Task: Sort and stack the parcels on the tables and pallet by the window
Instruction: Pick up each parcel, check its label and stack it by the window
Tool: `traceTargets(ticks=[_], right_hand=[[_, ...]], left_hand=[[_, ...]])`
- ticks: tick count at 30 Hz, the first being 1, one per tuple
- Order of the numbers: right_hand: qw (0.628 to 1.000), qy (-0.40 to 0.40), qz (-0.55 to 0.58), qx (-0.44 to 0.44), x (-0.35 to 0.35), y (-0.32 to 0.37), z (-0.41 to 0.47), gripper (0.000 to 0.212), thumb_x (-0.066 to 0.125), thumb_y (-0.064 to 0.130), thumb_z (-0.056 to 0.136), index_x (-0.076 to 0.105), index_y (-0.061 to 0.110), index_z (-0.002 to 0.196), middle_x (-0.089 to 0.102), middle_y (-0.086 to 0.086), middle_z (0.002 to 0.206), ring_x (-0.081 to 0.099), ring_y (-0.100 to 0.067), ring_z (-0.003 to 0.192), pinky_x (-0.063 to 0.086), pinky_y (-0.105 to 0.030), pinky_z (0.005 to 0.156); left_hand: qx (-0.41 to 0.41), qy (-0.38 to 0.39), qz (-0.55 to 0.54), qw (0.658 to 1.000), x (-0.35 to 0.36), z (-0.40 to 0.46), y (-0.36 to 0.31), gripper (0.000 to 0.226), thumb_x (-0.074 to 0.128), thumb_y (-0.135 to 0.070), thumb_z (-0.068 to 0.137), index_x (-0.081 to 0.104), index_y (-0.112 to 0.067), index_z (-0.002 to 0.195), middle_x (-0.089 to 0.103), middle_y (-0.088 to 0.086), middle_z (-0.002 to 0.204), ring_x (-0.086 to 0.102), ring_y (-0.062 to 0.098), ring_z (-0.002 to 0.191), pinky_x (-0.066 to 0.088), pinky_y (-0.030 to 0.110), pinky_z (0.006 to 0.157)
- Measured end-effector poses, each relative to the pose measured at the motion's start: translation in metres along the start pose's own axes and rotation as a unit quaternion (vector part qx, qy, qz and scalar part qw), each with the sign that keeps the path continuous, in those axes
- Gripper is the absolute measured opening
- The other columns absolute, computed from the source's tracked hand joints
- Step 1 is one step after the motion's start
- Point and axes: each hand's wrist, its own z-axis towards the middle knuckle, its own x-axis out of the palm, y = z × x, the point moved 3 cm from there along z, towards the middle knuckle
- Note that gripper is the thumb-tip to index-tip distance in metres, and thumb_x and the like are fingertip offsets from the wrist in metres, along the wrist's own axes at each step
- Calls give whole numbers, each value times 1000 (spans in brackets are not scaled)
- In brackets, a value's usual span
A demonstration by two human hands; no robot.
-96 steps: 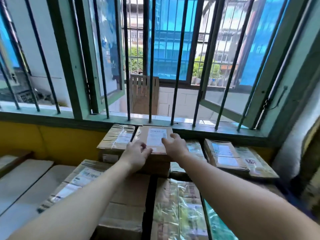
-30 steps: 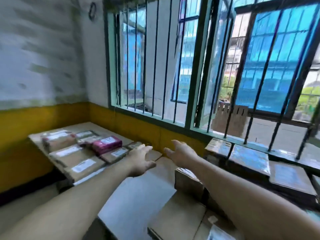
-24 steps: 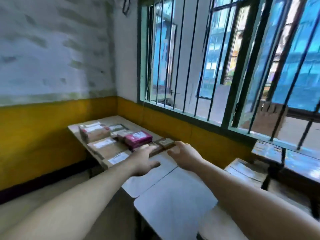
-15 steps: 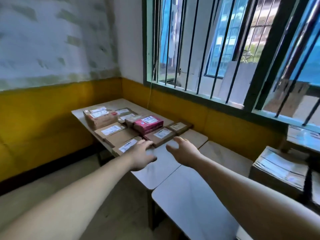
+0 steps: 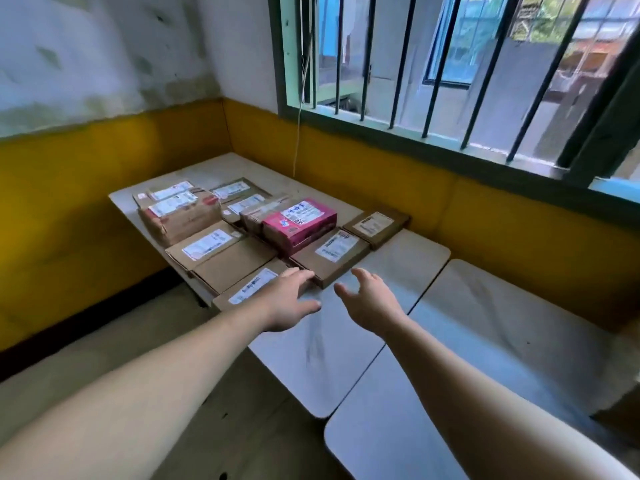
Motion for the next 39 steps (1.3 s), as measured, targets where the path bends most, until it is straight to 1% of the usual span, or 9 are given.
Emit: traceTargets(ticks=[4,10,15,20,26,29,34,36,39], right_hand=[[999,-13,-5,30,18,7,43,63,48,54,97,36,20,149,46,-9,147,45,-26,133,40,-39,106],[994,-45,10,100,36,30,107,65,48,50,97,34,17,151,43,-11,149,43,-27,134,38,-36,106],[982,-88,12,164,28,39,147,66,49,53,96,35,18,150,44,-11,148,44,-27,134,40,-38,105],[969,-131,32,206,13,27,177,65,50,54,94,37,21,149,45,-8,149,44,-27,135,40,-42,109],[954,-125,69,264,2,-22,236,66,49,52,97,33,18,152,39,-9,153,38,-27,140,34,-42,111],[945,-113,104,290,-2,-51,274,68,49,50,98,30,15,153,36,-11,155,36,-29,141,32,-40,113],[940,-102,117,303,-4,-90,328,64,51,52,96,40,16,148,47,-13,147,46,-31,133,41,-38,106],[939,-102,127,304,-1,-101,344,58,52,53,94,45,22,142,53,-10,141,52,-31,126,45,-37,102],[929,-99,155,322,4,-113,362,63,53,55,93,37,25,146,52,-7,142,53,-31,125,46,-40,102]], left_hand=[[29,29,9,999,-10,50,21,70,61,-40,90,28,-27,149,15,-1,160,18,17,146,19,33,118],[117,67,26,991,-46,131,50,69,62,-40,89,31,-25,149,18,1,159,18,15,146,18,33,118],[158,95,41,982,-83,191,55,69,62,-39,89,31,-22,148,28,3,156,27,18,142,25,37,116],[199,109,39,973,-85,242,31,64,62,-35,90,34,-22,147,39,2,149,39,19,135,33,34,109],[195,158,26,968,-58,314,-4,57,63,-30,89,43,-19,141,49,3,139,55,20,118,47,33,97],[192,160,71,966,-46,352,-19,53,61,-30,91,44,-19,140,45,4,143,47,20,127,38,28,98],[162,181,129,961,-19,418,-31,69,59,-40,91,29,-18,149,34,10,151,36,24,137,31,37,111],[140,189,133,963,-7,441,-33,69,59,-41,90,30,-18,148,38,12,149,42,26,133,35,35,107],[108,213,121,964,11,463,-35,62,60,-35,91,34,-18,145,51,9,140,51,27,123,40,28,95]])
